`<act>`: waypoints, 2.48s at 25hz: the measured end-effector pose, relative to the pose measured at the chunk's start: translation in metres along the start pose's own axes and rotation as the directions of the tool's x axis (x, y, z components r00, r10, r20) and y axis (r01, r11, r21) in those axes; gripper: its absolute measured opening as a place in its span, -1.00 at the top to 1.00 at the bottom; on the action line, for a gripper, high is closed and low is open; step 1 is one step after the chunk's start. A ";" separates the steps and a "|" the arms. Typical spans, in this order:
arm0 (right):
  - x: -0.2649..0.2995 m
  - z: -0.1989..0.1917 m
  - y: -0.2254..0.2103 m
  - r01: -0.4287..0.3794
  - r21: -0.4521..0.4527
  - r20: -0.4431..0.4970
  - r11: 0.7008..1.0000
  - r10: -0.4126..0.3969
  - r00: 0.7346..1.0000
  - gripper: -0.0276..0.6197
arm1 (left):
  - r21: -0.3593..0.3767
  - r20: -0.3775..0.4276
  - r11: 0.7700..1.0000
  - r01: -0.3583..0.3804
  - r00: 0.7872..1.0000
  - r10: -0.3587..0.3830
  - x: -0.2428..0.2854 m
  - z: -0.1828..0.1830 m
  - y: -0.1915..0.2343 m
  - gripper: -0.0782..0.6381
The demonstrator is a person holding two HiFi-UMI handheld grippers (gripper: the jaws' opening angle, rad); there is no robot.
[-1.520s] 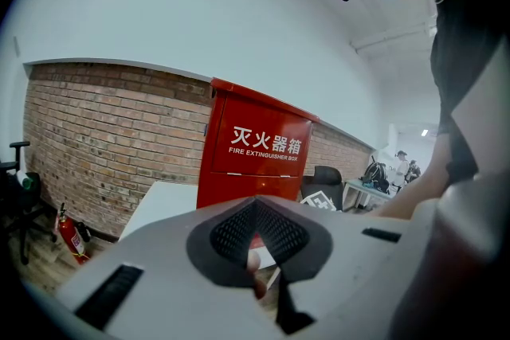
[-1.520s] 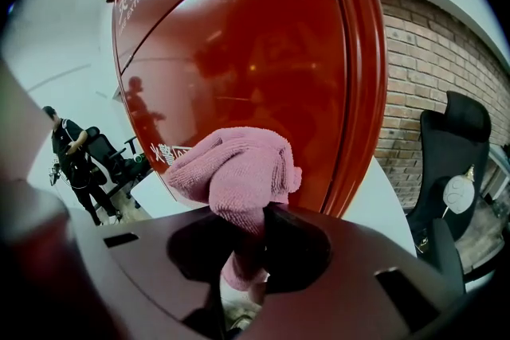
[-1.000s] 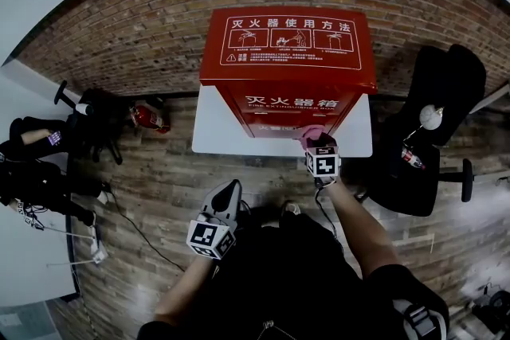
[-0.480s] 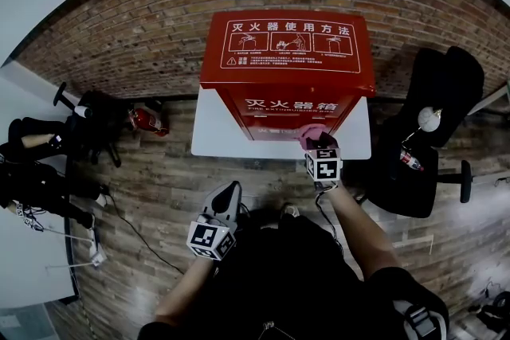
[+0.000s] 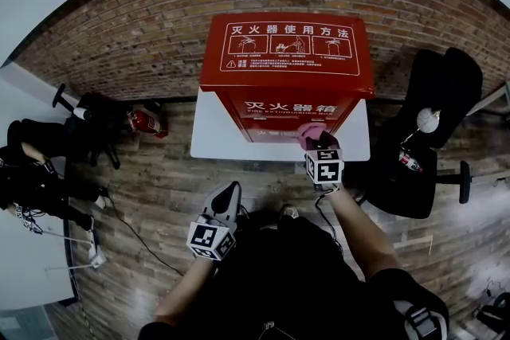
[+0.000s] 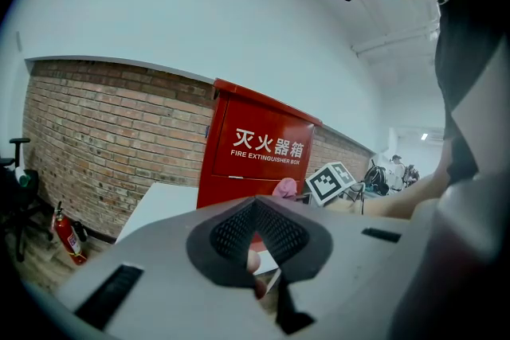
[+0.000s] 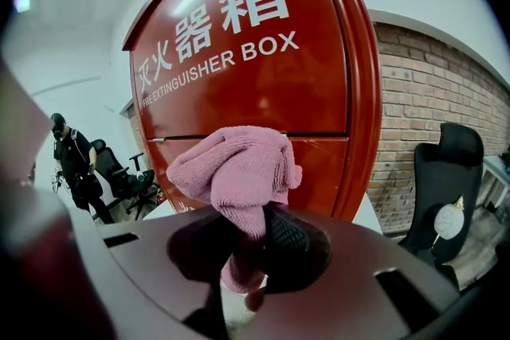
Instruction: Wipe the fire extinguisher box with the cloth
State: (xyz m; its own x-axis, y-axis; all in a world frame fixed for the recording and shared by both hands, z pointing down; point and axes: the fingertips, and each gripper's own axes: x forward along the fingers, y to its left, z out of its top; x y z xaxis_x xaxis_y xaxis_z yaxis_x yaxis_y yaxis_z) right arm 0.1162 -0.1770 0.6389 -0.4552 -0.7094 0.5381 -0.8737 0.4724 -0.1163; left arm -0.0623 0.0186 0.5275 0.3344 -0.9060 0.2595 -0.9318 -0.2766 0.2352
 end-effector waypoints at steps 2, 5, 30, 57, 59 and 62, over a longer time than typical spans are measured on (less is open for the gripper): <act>-0.002 0.003 0.001 0.003 -0.007 0.000 1.000 -0.003 1.000 0.64 | -0.002 0.004 1.000 0.003 1.000 -0.003 0.001 0.001 0.000 0.72; -0.004 0.008 0.001 0.004 -0.002 0.002 1.000 -0.004 1.000 0.64 | -0.001 0.011 1.000 0.003 1.000 -0.003 0.002 0.003 0.000 0.72; -0.042 0.072 0.015 0.034 -0.049 0.068 0.998 -0.030 0.997 0.64 | -0.004 0.025 1.000 0.006 1.000 -0.006 0.006 0.009 0.003 0.72; -0.095 0.147 0.027 0.048 -0.067 0.139 0.997 -0.038 0.990 0.64 | -0.024 0.051 1.000 0.015 0.999 -0.014 0.000 0.007 0.006 0.72; -0.099 0.152 0.027 0.048 -0.068 0.142 0.997 -0.038 0.989 0.64 | -0.025 0.054 1.000 0.015 0.998 -0.014 -0.001 0.008 0.006 0.72; -0.104 0.159 0.028 0.044 -0.067 0.144 0.997 -0.034 0.989 0.64 | -0.023 0.057 1.000 0.014 0.998 -0.013 -0.002 0.009 0.007 0.72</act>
State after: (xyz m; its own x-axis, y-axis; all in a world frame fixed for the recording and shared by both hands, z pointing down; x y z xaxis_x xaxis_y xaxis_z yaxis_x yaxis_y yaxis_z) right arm 0.1115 -0.1733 0.4472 -0.4451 -0.7932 0.4155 -0.8794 0.4747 -0.0359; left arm -0.0705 0.0157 0.5204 0.3374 -0.9193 0.2024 -0.9235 -0.2816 0.2604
